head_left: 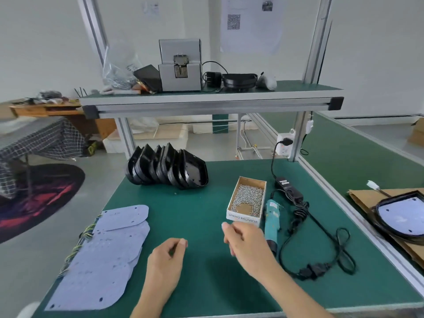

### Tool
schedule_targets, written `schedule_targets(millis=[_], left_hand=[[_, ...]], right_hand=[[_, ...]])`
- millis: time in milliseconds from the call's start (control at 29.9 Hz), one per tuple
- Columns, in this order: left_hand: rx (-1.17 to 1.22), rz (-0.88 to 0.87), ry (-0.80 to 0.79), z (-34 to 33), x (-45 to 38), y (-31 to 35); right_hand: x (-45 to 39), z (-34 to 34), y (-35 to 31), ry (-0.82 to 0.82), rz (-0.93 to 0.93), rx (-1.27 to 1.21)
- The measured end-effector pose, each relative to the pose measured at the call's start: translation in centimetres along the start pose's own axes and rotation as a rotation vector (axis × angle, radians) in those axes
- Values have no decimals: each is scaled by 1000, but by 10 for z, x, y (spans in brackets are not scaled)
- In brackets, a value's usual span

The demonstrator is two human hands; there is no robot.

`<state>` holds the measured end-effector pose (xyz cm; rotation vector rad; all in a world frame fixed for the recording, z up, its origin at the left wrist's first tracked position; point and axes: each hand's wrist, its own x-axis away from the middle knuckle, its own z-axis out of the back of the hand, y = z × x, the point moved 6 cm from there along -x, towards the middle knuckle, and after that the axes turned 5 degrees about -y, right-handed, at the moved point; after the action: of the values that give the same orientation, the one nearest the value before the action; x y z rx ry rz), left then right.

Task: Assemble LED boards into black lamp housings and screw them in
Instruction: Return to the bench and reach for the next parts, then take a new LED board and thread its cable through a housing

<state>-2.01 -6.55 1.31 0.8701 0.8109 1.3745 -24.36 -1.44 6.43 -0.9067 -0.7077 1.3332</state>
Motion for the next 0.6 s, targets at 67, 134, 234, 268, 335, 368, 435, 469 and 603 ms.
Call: schedule_targets(millis=[67,134,234,268,335,368,435,469,603], left_hand=[[-11,2,1,1,3,-2],[-23,-14,-7,2,7,-3],[-42,-39,1,1,10,0],[-46,-46,9,2,10,1],[-54,-61,14,2,12,3],[-54,-64,18,2,12,3],[-48,-59,26,3,11,2],[-40,-53,27,4,11,2],[12,-35,42,7,11,1]], right_hand=[[-5,-36,-2,-32,-31,37],[-10,-60,1,-25,-65,86],[-15,-75,6,6,-76,178],[-16,-77,8,16,-71,197],[-16,-77,14,34,-58,217],[-17,-78,16,34,-51,238],[-23,-81,17,6,-52,283],[-30,-81,17,-18,-59,287],[-72,-78,10,-62,-54,248]])
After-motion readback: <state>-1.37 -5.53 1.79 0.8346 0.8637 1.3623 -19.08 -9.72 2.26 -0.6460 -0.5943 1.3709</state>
